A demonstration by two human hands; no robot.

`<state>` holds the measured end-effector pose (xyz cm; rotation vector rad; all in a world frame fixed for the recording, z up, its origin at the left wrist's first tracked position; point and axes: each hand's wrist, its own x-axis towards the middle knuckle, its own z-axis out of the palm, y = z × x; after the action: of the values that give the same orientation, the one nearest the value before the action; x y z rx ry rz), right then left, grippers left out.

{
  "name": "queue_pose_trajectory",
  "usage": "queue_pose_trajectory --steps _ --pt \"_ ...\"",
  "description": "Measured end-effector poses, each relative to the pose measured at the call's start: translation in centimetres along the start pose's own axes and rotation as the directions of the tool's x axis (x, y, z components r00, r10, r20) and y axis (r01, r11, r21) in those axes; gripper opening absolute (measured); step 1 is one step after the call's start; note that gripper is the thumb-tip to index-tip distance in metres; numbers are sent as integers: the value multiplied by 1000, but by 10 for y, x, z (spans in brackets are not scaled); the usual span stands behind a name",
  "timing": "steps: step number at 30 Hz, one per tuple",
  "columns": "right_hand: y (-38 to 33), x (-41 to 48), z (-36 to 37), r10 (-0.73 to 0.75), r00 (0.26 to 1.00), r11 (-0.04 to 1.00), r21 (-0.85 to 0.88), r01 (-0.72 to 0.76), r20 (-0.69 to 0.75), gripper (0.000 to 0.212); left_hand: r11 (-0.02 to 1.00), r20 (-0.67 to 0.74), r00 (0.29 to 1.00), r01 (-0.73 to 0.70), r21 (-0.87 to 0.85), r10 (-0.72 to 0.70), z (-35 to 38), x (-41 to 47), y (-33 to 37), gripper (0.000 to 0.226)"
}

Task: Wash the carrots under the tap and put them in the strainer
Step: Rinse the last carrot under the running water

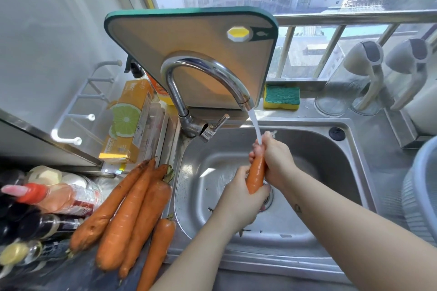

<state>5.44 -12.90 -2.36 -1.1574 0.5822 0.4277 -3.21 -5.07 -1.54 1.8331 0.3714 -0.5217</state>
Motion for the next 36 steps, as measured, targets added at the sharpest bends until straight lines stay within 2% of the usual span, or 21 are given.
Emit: queue_pose_trajectory --steps 2,5,7,9,11,13,14,16,18,19,21,24,27,30,33,36 --pt "0 -2 -1 36 996 999 10 -37 77 39 996 59 998 22 -82 -17 -3 2 0 7" --pt "1 -6 -6 29 972 996 -94 -7 233 15 994 17 1000 -9 -106 11 -9 7 -2 15" --pt "1 -7 -9 15 961 978 -204 43 276 10 999 -23 999 -45 3 45 -12 10 -3 12" --pt "0 -5 -7 -57 968 953 -276 125 244 13 983 -59 997 -41 177 53 -10 11 -3 7" --pt "1 -3 -3 -141 973 927 -320 195 183 11 936 -103 993 -24 351 64 -6 11 -4 16" --pt "2 1 2 -155 982 940 -290 179 103 23 896 -131 986 -40 441 108 -2 9 -4 27" --pt "2 1 5 -134 989 962 -232 144 59 30 901 -122 986 -52 431 115 -1 7 -3 27" --pt "0 2 8 -91 996 988 -128 90 -1 41 967 -68 995 -47 251 66 -1 5 -3 21" --pt "-3 2 5 -51 999 997 -60 51 8 43 1000 14 1000 -7 31 6 -4 4 -2 19" --pt "-4 2 2 -28 999 999 -28 29 45 41 1000 42 999 3 -23 -2 -7 5 -2 21" --pt "-5 0 -3 -22 988 999 -43 29 153 31 999 58 998 -9 -34 11 -14 7 -3 25" --pt "-3 -2 -8 -55 969 981 -166 97 241 14 997 13 999 -37 69 36 -18 9 -7 9" --pt "0 0 -5 -153 972 937 -285 200 181 21 993 -36 998 -41 113 46 -13 9 -10 6" --pt "0 2 0 -219 970 931 -273 240 106 27 998 -45 999 -26 58 29 -10 9 -9 19" --pt "-2 5 6 -148 989 976 -161 149 17 37 999 -36 998 -41 28 42 -13 9 -10 23" --pt "-7 6 5 53 998 992 115 -57 44 38 998 -25 999 -34 -53 32 -15 10 -7 26"
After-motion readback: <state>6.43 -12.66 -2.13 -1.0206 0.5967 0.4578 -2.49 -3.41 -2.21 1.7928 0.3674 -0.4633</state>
